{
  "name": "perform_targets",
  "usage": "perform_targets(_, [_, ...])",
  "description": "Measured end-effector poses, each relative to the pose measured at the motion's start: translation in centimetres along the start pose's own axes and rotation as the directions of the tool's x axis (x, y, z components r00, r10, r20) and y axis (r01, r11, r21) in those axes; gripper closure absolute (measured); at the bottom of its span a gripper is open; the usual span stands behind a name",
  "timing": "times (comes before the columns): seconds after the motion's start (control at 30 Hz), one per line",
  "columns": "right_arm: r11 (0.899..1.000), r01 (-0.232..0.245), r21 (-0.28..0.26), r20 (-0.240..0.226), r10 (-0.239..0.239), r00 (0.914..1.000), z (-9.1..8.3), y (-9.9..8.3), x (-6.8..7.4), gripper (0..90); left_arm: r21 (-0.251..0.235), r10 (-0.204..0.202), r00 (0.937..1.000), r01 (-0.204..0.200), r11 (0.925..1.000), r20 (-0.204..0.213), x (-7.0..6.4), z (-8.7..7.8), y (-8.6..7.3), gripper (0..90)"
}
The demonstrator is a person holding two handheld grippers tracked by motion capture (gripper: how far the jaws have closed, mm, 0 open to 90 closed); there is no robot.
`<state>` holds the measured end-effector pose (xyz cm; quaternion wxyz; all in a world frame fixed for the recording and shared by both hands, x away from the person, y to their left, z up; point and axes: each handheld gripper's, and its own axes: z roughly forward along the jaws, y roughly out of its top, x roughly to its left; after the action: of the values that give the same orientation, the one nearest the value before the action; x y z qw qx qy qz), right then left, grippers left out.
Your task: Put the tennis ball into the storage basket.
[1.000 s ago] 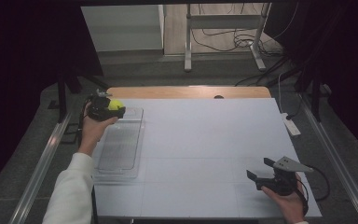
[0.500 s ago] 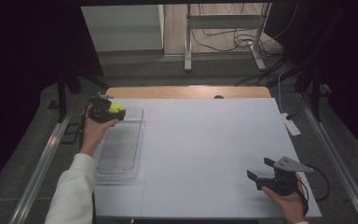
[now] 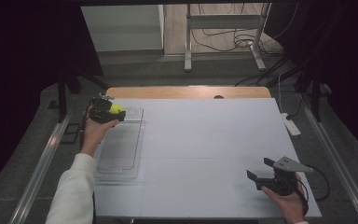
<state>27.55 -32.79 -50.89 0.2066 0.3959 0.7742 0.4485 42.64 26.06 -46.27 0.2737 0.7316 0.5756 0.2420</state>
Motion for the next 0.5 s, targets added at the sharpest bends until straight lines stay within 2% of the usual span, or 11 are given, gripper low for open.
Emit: perform_targets(0.5, [1.000,0.002,0.003,0.003,-0.002,1.0000,0.06,0.01,0.04,12.0,0.047,0.006,1.0000,-0.006,0.9989,0.000,0.24,0.84,-0.26,27.0])
